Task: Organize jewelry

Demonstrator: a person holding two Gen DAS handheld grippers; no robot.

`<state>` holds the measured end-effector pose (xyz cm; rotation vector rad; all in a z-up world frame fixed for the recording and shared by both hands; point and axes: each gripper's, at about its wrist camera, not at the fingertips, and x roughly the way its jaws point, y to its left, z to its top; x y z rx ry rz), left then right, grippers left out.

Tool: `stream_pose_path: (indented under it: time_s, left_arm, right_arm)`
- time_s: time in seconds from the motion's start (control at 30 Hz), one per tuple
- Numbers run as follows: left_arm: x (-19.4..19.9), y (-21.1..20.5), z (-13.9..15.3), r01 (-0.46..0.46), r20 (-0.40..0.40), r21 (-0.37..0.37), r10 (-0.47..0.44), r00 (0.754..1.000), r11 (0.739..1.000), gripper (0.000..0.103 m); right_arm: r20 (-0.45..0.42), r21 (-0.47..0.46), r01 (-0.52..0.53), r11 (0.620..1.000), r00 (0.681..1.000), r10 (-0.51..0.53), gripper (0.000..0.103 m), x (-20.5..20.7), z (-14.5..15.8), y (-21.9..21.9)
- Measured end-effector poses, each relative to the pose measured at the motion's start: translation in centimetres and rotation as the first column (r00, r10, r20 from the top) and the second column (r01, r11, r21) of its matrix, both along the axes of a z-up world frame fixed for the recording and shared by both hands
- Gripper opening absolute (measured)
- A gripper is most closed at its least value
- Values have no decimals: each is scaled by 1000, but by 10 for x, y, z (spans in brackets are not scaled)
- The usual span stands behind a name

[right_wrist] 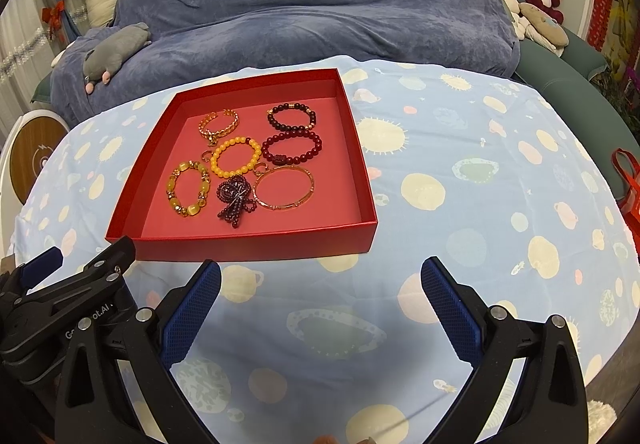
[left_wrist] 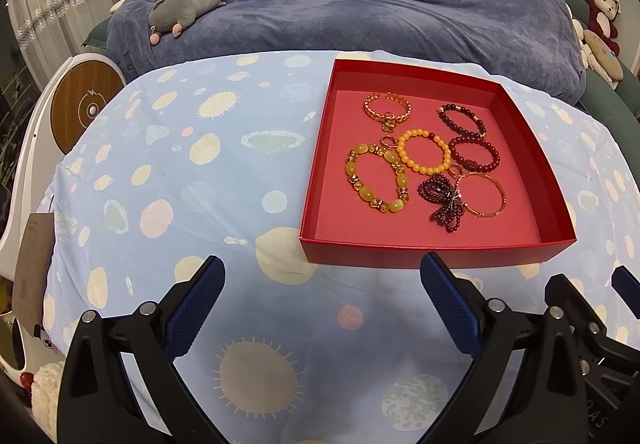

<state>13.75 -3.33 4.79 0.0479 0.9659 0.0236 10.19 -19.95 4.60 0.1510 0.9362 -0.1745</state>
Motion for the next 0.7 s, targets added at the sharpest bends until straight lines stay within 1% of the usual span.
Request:
stream_pose_path:
  time_s: [0.43, 0.57, 0.7]
  left_arm:
    - [1, -2, 0, 12, 2, 4, -12, 1000, 1000, 93]
    - [0, -3, 2, 12, 17, 15, -12, 1000, 1000, 93]
    - [1, -2, 0, 18, 7, 6, -18, 1000, 1000, 93]
  right_arm:
    - [-2, -3, -1, 1000, 1000, 1, 97, 0, -1, 0]
    - [0, -3, -1, 1000, 1000, 1, 97, 0, -1, 0]
    - [0, -4, -1, 1000, 1000, 1, 96, 0, -1, 0]
